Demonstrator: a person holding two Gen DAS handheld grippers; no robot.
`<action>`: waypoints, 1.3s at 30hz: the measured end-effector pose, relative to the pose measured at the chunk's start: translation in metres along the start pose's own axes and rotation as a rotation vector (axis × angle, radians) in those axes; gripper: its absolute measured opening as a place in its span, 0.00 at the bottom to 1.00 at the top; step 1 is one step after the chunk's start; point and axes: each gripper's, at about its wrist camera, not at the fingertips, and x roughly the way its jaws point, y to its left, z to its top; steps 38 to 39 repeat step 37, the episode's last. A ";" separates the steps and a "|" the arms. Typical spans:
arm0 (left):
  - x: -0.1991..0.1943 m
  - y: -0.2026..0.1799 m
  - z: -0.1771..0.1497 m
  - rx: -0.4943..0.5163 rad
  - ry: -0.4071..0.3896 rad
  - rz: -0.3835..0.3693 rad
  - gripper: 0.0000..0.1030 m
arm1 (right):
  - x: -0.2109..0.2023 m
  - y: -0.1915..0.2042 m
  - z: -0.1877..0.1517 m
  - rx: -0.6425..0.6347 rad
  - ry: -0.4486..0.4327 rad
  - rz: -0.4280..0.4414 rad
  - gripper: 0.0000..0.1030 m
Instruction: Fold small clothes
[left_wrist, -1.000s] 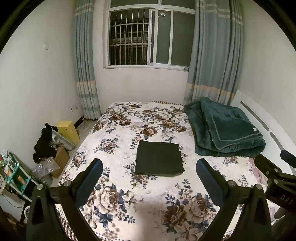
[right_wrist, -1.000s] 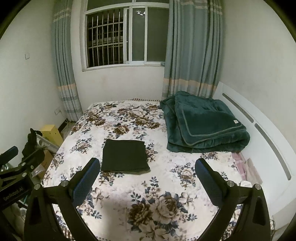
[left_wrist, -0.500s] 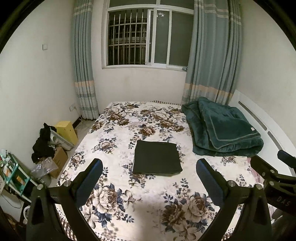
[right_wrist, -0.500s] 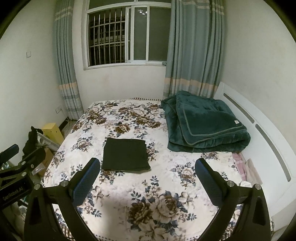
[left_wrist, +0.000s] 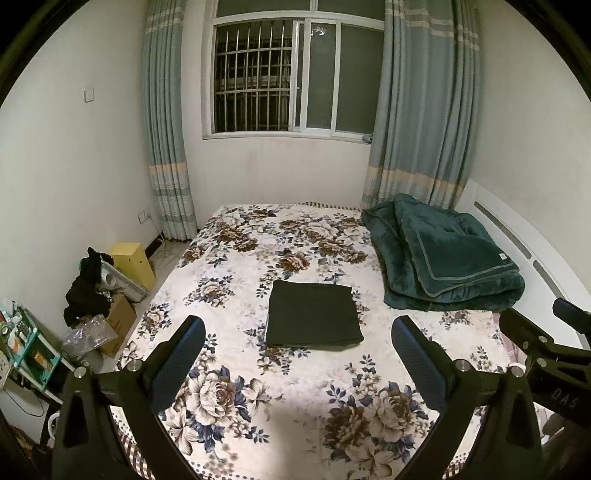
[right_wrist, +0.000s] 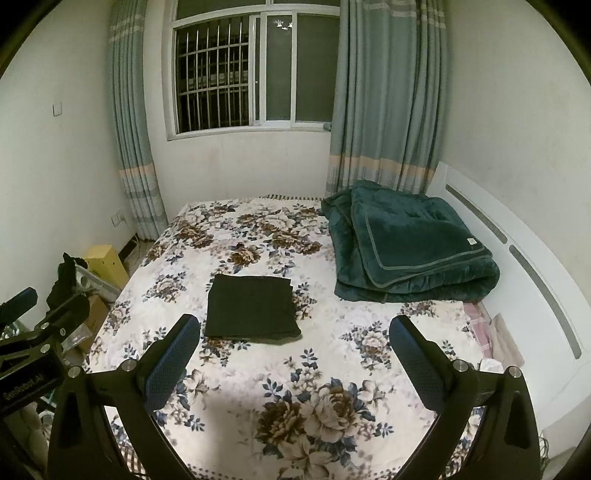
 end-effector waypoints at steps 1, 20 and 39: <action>-0.001 0.000 0.000 0.001 -0.001 0.002 1.00 | -0.001 0.000 -0.001 -0.001 0.000 0.000 1.00; -0.005 0.000 0.002 -0.001 -0.009 0.001 1.00 | -0.003 0.002 -0.005 0.000 -0.001 0.002 1.00; -0.013 -0.005 0.009 0.007 -0.029 0.013 1.00 | -0.004 0.002 -0.006 0.004 -0.001 -0.001 1.00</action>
